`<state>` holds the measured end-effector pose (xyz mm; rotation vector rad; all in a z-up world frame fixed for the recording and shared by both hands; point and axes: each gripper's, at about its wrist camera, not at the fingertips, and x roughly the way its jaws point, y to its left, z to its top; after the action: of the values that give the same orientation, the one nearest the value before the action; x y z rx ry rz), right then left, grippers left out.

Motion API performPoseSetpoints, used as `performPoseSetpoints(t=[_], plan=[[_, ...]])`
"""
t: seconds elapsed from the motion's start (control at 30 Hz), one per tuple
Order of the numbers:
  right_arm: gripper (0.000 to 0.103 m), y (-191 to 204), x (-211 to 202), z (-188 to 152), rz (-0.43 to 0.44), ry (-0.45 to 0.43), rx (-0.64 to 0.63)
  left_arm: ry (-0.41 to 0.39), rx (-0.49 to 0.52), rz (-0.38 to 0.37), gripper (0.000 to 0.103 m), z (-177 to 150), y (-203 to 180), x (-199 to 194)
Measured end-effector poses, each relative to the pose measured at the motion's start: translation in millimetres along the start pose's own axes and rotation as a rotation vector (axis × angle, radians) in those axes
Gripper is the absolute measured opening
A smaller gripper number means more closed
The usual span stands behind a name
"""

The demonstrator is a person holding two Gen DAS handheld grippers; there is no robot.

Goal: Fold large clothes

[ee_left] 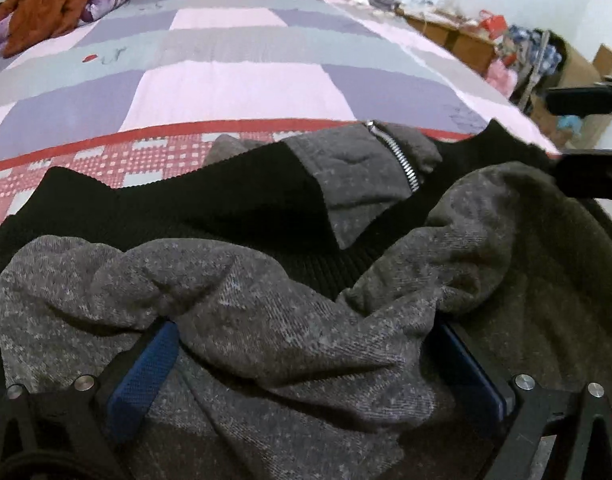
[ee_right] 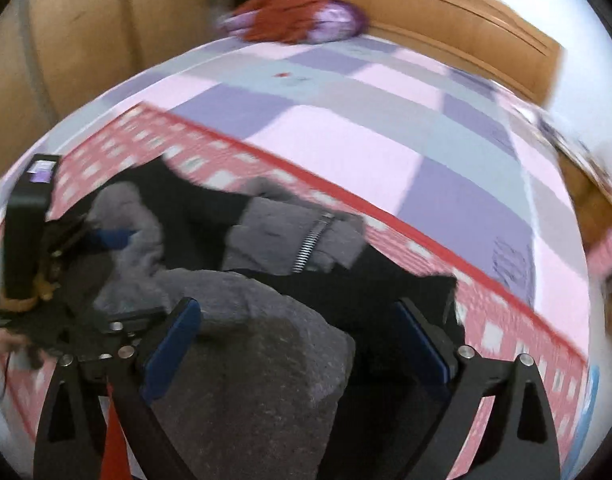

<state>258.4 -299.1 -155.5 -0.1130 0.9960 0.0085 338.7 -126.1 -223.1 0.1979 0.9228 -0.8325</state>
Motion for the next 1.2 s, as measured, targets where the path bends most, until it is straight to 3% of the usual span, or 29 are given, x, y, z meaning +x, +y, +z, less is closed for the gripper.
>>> performPoseSetpoints(t=[0.17, 0.3, 0.33, 0.4, 0.47, 0.53, 0.6, 0.67, 0.87, 0.97, 1.07, 1.17, 1.2], plan=[[0.098, 1.4, 37.0, 26.4, 0.025, 0.095, -0.017, -0.010, -0.027, -0.044, 0.103, 4.5, 4.9, -1.4], [0.098, 3.8, 101.2, 0.0, 0.036, 0.354, 0.043, -0.006, -0.022, -0.053, 0.103, 4.1, 2.7, -2.5], [0.098, 5.4, 104.5, -6.0, 0.034, 0.355, 0.050, -0.004, -0.020, -0.050, 0.103, 4.0, 1.7, -2.5], [0.097, 6.1, 99.1, -12.6, 0.023, 0.286, 0.046, -0.007, -0.020, -0.051, 0.103, 4.2, 0.7, -3.7], [0.082, 0.8, 93.9, -15.0, 0.046, 0.242, 0.081, -0.010, -0.032, -0.057, 0.103, 5.0, 1.9, -4.8], [0.044, -4.2, 82.5, -14.7, 0.047, 0.173, 0.103, -0.017, -0.042, -0.064, 0.103, 5.7, 2.0, -8.4], [0.034, -8.1, 70.0, -14.3, 0.042, 0.116, 0.113, -0.022, -0.050, -0.070, 0.103, 7.6, 2.4, -13.0], [0.028, -11.6, 57.3, -13.7, 0.028, 0.073, 0.120, -0.033, -0.064, -0.074, 0.103, 10.9, 4.1, -19.1], [0.023, -28.3, -18.2, 1.5, 0.003, -0.184, 0.186, -0.170, -0.087, -0.085, 0.103, 38.6, 8.8, -55.8], [0.022, -38.2, -33.6, 12.3, -0.087, -0.246, 0.197, -0.203, -0.087, -0.063, 0.103, 52.4, 9.4, -58.6], [0.023, -55.2, -11.8, 21.0, -0.161, -0.204, 0.271, -0.168, -0.103, -0.018, 0.103, 58.8, 10.5, -45.4], [0.032, -63.2, 55.4, 21.6, -0.079, 0.037, 0.318, -0.075, -0.099, 0.054, 0.103, 51.2, 14.2, -19.5], [0.044, -59.5, 76.2, 14.6, -0.043, 0.126, 0.309, -0.018, -0.102, 0.089, 0.103, 41.0, 18.1, -4.2]])
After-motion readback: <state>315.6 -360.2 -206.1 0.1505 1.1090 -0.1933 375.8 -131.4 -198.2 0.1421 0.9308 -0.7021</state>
